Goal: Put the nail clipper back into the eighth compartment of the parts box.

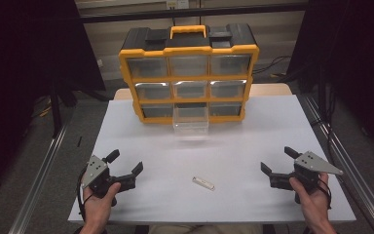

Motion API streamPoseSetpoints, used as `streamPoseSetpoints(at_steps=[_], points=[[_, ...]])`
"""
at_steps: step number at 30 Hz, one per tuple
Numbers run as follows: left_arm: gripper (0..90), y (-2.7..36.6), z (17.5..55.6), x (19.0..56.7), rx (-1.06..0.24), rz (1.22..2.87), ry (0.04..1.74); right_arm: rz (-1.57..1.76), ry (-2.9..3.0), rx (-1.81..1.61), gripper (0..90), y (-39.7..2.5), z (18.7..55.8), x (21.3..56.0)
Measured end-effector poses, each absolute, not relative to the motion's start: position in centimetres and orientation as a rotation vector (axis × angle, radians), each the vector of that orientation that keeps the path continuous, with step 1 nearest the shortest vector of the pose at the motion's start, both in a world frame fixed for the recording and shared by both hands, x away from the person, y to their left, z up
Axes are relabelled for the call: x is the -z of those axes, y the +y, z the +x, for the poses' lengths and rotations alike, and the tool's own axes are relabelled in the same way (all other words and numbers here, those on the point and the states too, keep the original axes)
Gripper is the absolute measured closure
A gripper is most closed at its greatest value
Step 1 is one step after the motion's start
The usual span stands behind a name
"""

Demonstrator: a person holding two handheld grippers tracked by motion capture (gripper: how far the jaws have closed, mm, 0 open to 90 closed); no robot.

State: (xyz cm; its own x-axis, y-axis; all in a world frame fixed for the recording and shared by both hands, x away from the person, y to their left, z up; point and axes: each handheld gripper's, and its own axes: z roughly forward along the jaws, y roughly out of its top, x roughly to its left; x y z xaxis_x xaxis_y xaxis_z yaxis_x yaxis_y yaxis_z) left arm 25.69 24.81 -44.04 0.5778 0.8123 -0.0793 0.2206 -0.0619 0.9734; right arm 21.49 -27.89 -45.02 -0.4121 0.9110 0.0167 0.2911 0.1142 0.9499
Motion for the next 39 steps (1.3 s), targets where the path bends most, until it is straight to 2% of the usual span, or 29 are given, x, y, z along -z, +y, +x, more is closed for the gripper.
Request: streamPoseSetpoints(at_steps=[16,39], points=[[3.9,24.8,25.5,44.0,-0.603,1.597,0.878,1.164,1.883,-1.331,0.7,-27.2,21.8,45.4],[4.6,25.0,25.1,43.7,-0.596,1.58,0.891,1.063,2.192,-1.339,5.6,-23.2,22.8,44.6]])
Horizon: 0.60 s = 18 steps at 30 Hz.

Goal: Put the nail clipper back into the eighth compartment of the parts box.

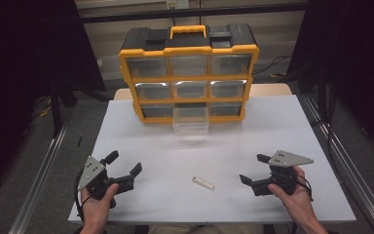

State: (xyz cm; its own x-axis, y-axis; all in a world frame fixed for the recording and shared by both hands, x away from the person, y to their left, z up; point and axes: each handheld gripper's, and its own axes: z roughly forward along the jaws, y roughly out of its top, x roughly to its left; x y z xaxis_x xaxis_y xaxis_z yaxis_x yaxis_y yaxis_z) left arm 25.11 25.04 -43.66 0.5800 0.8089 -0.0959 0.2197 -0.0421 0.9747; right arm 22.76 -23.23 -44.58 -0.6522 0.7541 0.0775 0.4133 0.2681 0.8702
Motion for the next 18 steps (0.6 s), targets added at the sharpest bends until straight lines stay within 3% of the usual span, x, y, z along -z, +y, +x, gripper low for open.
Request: streamPoseSetpoints(at_steps=[18], points=[[5.0,25.0,25.0,43.5,-0.614,1.585,0.896,0.91,2.575,-1.231,7.5,-17.6,24.5,43.9]])
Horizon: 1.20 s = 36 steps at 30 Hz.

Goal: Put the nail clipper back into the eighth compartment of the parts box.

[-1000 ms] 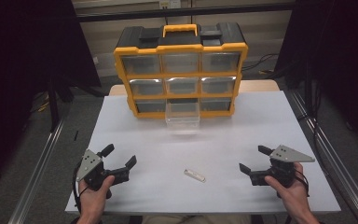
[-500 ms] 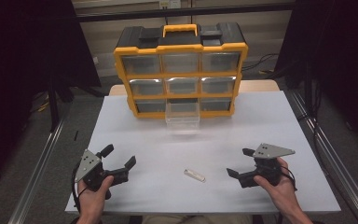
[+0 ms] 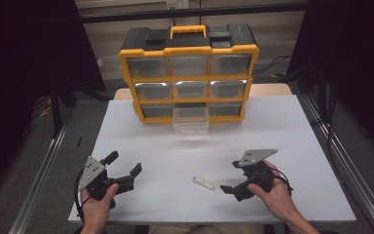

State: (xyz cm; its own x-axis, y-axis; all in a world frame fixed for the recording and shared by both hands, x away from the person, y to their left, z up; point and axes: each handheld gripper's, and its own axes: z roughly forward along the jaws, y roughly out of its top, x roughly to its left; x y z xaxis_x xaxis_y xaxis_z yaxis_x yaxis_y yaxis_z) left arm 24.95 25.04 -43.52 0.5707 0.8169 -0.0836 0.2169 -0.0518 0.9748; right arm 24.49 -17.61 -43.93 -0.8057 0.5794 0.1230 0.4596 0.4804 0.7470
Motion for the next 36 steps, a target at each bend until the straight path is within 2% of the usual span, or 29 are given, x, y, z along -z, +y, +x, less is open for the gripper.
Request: streamPoseSetpoints(at_steps=[6,9,13,19,22,31,36], points=[[5.0,24.7,25.0,43.7,-0.589,1.545,0.909,0.906,2.674,-1.204,6.9,-15.6,25.3,44.3],[5.0,25.0,25.0,43.6,-0.603,1.601,0.888,0.903,2.692,-1.169,6.1,-14.6,25.5,44.4],[5.0,25.0,25.1,43.7,-0.606,1.596,0.901,0.871,2.752,-1.139,4.2,-13.4,26.1,44.6],[4.9,25.0,25.1,43.7,-0.601,1.602,0.893,0.861,2.823,-1.042,13.0,-11.9,26.6,44.8],[4.9,25.0,25.1,43.7,-0.603,1.605,0.892,0.868,2.849,-1.054,21.7,-11.3,27.2,44.6],[4.9,24.9,25.1,43.7,-0.601,1.595,0.893,0.887,2.943,-0.977,28.2,-9.1,29.2,44.8],[4.9,24.9,25.1,43.7,-0.6,1.595,0.895,0.89,2.988,-0.896,40.3,-8.2,29.9,44.9]])
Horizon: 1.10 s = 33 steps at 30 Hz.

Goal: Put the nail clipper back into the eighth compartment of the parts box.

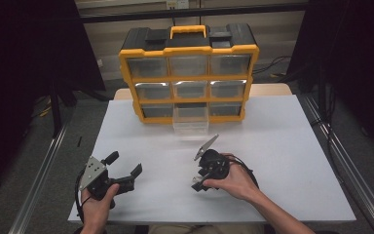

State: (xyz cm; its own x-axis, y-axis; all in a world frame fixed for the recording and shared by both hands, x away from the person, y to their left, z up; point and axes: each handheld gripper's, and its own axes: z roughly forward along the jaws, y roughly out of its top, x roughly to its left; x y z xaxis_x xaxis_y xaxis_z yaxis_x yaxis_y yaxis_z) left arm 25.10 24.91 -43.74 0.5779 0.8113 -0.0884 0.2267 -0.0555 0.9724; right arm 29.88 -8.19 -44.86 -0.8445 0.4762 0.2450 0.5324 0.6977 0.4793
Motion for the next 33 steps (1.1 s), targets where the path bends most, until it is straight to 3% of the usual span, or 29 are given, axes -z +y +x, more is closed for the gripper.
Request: streamPoseSetpoints(at_steps=[7,17,33], points=[[4.9,24.9,25.1,43.7,-0.605,1.602,0.89,-0.812,-2.818,0.768,53.7,-7.3,30.9,44.7],[4.9,24.9,25.1,43.7,-0.603,1.603,0.888,-0.81,-2.823,0.687,65.9,-7.1,31.5,45.1],[4.9,25.0,25.1,43.7,-0.609,1.621,0.879,-0.765,-2.884,0.564,76.2,-6.5,31.6,45.3]])
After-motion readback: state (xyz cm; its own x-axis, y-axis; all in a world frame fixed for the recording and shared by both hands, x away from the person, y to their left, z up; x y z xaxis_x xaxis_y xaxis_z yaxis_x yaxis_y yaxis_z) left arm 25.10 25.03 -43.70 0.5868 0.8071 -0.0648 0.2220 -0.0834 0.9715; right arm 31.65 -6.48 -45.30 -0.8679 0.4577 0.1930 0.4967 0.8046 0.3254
